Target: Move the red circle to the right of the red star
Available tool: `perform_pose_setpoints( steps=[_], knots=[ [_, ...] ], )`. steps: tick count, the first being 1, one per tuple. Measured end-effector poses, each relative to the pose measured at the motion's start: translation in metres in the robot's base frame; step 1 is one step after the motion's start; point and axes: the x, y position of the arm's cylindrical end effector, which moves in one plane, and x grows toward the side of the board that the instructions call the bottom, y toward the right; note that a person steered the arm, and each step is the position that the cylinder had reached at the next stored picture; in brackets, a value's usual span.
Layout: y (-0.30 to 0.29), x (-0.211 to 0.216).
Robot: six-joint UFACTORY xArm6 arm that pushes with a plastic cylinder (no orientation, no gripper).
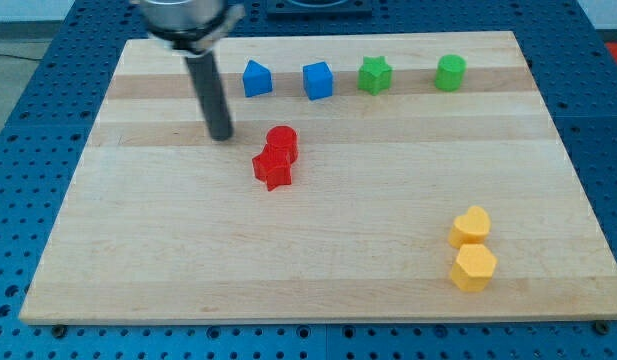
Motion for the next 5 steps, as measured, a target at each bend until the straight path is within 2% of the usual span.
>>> perform_pose_setpoints(
  steps=[1, 2, 5],
  knots=[
    [0.044, 0.028],
    [0.085, 0.035],
    [0.114, 0.034]
  ],
)
